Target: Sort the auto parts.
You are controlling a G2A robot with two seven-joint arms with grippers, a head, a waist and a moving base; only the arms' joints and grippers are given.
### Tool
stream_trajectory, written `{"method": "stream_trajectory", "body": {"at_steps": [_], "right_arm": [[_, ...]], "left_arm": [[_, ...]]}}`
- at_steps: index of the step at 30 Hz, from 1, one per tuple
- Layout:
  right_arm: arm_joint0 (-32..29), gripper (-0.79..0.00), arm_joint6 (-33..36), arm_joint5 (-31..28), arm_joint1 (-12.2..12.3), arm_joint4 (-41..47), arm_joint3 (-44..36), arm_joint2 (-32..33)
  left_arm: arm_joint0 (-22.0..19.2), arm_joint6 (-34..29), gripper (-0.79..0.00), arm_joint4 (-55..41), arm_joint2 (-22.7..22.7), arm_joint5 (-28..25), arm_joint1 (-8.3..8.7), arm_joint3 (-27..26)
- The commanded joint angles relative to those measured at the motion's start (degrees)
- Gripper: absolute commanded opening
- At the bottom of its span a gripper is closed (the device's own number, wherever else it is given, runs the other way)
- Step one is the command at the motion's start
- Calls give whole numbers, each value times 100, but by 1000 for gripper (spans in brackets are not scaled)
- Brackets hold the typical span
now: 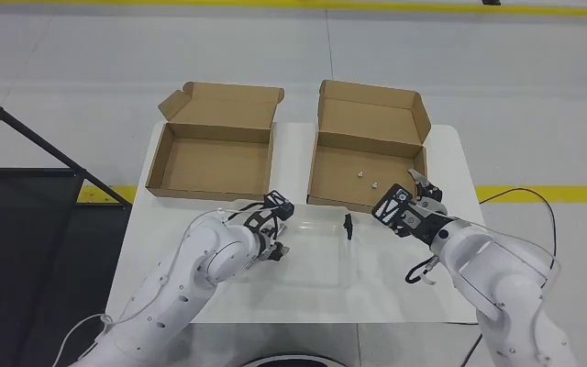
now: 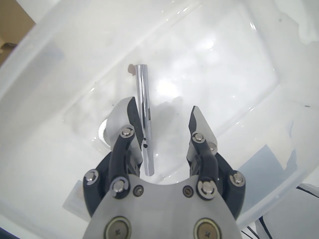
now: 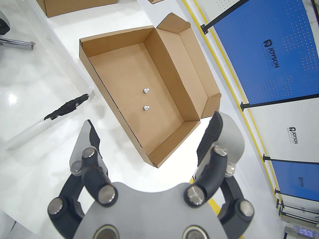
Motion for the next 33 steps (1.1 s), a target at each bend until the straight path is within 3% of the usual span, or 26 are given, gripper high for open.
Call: {"method": "stream_trajectory", "body": {"at_steps": [1,19,22,24,33], "right_arm": [[0,0,0,0,0,0,0,0],[0,0,0,0,0,0,0,0],[0,0,0,0,0,0,0,0],[0,0,0,0,0,0,0,0],[0,0,0,0,0,0,0,0]], "left_arm": [[-1,30,-302,-25,13,-15,-5,53],[92,58,-317,-42,68,2,-17,51],[105,79,-419,-41,129,-4,-28,85],[101,88,-536,-24,165,-9,-35,119],[41,42,-603,148,272,24,-60,226]]}}
